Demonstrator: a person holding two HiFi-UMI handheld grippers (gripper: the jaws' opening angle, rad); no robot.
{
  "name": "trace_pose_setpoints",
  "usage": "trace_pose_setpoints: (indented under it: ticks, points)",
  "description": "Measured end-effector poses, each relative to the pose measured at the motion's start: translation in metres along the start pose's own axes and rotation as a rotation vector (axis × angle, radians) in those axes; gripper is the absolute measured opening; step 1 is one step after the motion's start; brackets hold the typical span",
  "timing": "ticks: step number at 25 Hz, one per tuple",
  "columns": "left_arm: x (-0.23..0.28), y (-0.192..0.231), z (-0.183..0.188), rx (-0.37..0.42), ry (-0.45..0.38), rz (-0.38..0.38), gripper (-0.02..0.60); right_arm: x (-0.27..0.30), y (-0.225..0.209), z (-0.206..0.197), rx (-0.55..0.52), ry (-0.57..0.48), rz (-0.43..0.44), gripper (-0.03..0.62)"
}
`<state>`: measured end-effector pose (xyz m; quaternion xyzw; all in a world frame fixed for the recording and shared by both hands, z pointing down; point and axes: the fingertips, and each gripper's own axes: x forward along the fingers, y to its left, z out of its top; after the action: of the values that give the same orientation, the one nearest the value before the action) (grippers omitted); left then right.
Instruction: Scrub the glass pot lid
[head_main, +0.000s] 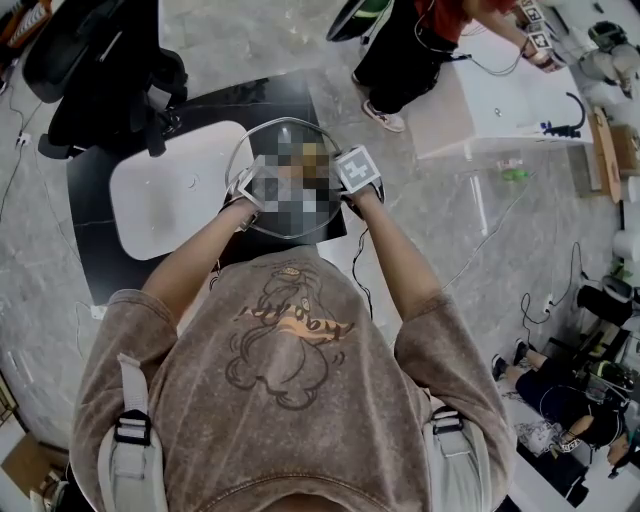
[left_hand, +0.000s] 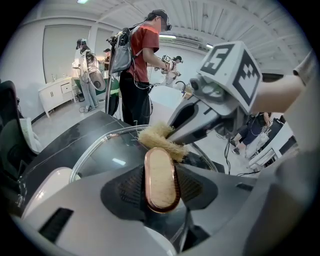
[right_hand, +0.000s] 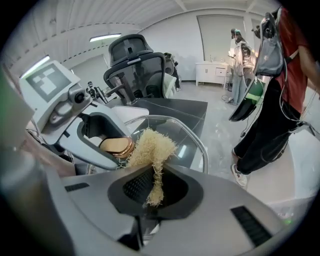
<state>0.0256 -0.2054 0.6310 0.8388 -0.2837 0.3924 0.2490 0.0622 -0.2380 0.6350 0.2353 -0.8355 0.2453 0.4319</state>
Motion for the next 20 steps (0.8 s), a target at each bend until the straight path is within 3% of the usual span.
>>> trace_pose_setpoints:
  ticks: [8,14,20]
  points:
    - [0.001,-0.001,0.001,-0.007,-0.004,0.003,0.186,0.017,-0.006,0.029,-0.076,0.113,0.05,0.04]
    - [0.001,0.0,0.002,-0.01,-0.01,0.016,0.186,0.03,-0.001,0.047,-0.086,0.13,0.076,0.04]
    - [0.003,0.002,0.001,-0.022,-0.026,0.045,0.183,0.042,0.008,0.06,-0.176,0.176,0.09,0.04]
